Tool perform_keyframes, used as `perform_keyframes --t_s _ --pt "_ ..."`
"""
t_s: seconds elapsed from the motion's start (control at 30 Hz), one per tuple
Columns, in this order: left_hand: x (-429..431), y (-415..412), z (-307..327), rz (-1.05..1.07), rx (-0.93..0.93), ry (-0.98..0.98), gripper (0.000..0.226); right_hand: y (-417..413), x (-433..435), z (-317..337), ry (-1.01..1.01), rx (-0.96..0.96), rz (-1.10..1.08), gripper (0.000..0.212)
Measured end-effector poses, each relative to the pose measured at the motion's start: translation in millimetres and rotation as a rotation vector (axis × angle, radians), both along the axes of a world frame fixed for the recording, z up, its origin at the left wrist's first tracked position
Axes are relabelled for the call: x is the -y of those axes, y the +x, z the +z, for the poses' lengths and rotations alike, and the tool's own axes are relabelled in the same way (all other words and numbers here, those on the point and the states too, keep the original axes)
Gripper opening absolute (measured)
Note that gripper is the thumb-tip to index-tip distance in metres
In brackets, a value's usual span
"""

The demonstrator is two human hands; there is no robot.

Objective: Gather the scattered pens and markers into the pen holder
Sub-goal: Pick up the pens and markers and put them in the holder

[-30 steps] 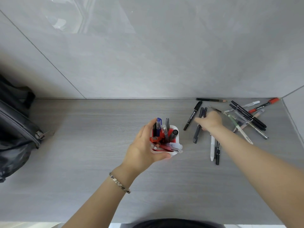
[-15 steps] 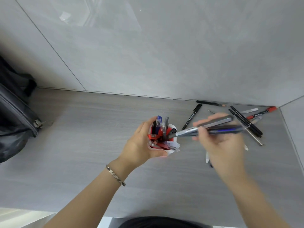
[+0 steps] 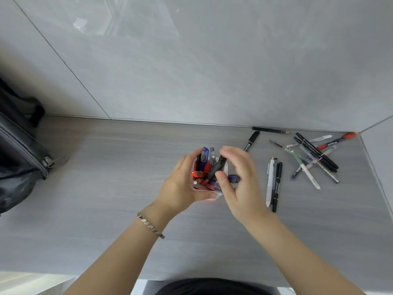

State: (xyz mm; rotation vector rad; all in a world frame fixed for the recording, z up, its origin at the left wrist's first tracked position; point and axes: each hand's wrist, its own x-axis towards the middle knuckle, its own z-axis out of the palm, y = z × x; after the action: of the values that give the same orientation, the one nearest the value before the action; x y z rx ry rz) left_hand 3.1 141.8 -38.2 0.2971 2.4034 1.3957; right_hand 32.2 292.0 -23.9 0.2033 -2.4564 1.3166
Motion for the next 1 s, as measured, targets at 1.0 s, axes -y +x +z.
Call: perform_keyframes --t_s 1.0 --pt "-1 0 3 -0.014 0.023 -0.071 0.096 -25 -120 -68 0.286 0.97 -0.513 0.019"
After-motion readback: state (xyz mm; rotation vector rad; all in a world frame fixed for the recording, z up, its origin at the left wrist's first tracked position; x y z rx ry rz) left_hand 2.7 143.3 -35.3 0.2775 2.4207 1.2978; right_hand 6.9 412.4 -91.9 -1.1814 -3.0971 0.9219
